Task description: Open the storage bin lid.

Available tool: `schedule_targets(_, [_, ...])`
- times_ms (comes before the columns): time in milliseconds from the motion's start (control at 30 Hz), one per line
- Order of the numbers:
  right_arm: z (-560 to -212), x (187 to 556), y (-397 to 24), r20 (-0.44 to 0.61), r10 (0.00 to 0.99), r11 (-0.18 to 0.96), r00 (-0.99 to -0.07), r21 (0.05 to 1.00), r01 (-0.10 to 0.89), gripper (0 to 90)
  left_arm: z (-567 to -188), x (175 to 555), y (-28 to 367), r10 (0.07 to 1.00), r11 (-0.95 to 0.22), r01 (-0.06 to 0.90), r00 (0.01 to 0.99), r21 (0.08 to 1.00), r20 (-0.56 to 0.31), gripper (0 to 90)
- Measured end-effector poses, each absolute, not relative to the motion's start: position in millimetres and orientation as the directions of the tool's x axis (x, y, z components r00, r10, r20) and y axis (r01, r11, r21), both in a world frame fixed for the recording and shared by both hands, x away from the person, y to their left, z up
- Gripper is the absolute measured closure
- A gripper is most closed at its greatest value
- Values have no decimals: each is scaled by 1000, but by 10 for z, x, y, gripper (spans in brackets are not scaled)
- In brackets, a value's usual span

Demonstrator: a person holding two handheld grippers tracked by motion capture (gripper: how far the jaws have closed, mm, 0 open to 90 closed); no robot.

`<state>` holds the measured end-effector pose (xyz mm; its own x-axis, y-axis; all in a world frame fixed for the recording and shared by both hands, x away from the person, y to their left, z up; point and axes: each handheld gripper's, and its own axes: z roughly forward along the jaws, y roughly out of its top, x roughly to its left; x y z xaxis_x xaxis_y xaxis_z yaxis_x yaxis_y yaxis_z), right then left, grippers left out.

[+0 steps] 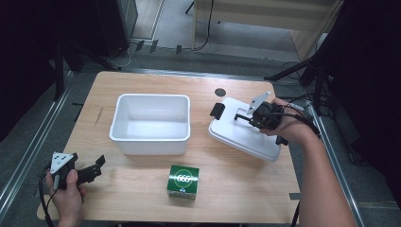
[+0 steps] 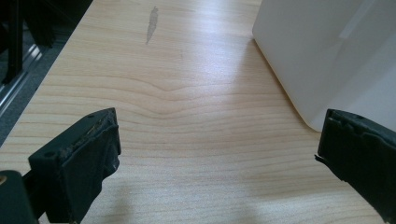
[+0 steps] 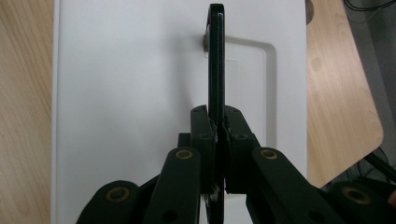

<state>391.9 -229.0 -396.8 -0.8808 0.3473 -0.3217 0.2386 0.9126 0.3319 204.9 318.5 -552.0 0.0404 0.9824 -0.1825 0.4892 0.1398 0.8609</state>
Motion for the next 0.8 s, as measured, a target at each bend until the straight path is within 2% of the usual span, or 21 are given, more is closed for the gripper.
schedule_targets(400, [-4453,3935,-2345,-312,387,903,-868,320,288,853,-5520,2047,3186,982,140,490,44,861,-185,0])
schedule_targets(800, [-4677,3961,-2323,-336,406,899,-850,313,306,853,-5519,2043,3186,982,143,488,42,861,-186,0])
